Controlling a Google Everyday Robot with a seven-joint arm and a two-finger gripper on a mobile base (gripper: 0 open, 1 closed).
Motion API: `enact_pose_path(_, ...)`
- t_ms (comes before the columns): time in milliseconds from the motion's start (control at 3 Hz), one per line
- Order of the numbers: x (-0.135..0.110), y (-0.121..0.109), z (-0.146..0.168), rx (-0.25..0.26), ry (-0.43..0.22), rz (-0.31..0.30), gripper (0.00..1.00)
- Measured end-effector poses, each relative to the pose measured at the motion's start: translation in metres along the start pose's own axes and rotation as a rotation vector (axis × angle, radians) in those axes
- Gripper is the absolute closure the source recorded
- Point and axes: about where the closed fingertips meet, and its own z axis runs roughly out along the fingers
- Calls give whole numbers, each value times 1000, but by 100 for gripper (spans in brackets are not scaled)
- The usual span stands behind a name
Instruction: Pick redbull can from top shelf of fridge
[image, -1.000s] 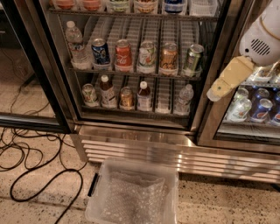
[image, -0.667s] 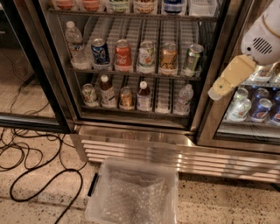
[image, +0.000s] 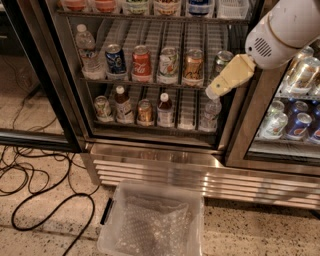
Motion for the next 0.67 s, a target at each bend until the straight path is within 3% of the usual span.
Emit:
enact_pose_path(333, -33, 5, 11, -25, -41, 80, 0)
enact_pose_path(667, -34, 6, 11, -26, -42, 93, 0)
